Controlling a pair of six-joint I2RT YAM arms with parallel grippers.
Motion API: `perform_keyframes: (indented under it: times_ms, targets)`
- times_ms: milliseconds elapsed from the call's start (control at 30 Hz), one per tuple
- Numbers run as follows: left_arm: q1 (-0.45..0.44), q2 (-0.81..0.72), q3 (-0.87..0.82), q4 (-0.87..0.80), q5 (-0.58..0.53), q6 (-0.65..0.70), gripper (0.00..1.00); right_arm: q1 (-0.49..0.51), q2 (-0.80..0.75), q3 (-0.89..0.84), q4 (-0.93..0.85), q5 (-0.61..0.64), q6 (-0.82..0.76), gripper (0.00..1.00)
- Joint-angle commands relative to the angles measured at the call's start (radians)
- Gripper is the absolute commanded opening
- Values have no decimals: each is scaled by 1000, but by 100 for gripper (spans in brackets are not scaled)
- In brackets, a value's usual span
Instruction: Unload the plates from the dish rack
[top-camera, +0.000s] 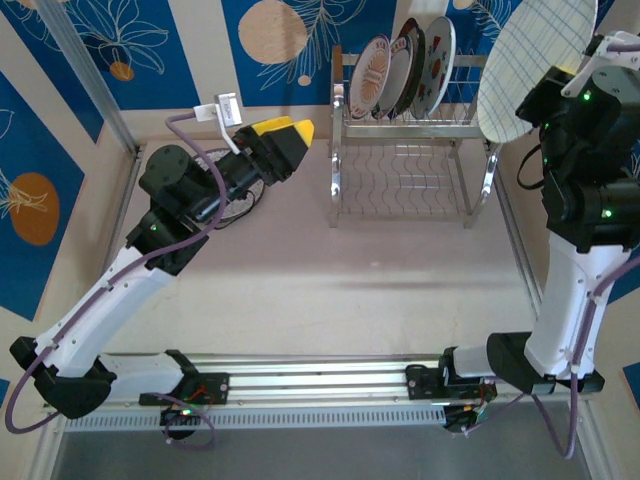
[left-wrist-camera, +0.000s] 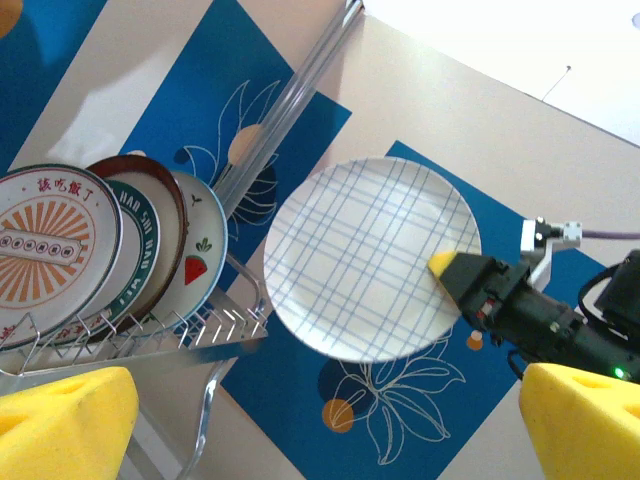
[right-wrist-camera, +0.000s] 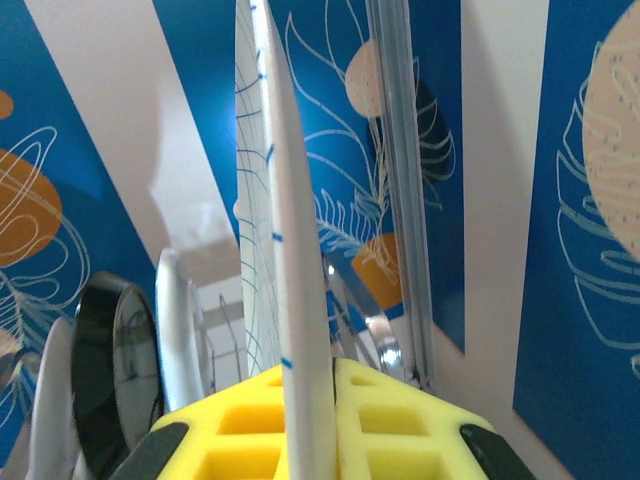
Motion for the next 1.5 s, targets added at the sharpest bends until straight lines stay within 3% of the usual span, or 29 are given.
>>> perform_keyframes:
  times_ms: [0, 200, 367, 633, 800, 1033, 1200, 1467]
  targets:
    - [-14, -29, -16, 66, -23, -13, 98, 5, -70, -33, -11, -60, 102, 0]
    - [-13, -44, -44, 48, -25, -38, 99, 6, -159, -114, -76, -152, 207, 0]
    - [-13, -54, -42, -66, -6, -71, 99, 6, -193, -128, -156, -206, 295, 0]
    - [-13, -9, -64, -232, 106, -215, 99, 6, -266, -243, -195, -313, 450, 0]
    - [-13, 48, -155, -144, 213, -378, 97, 6, -306, -345, -158, -406, 552, 0]
    - [-26, 168, -187, -10, 336, -503, 95, 6, -358, -474, -101, -515, 650, 0]
    - [-49, 240, -185, 89, 355, -556, 94, 6, -372, -518, -73, -571, 676, 0]
    - [-69, 313, -176, 247, 345, -639, 84, 5, -397, -614, 0, -673, 720, 0]
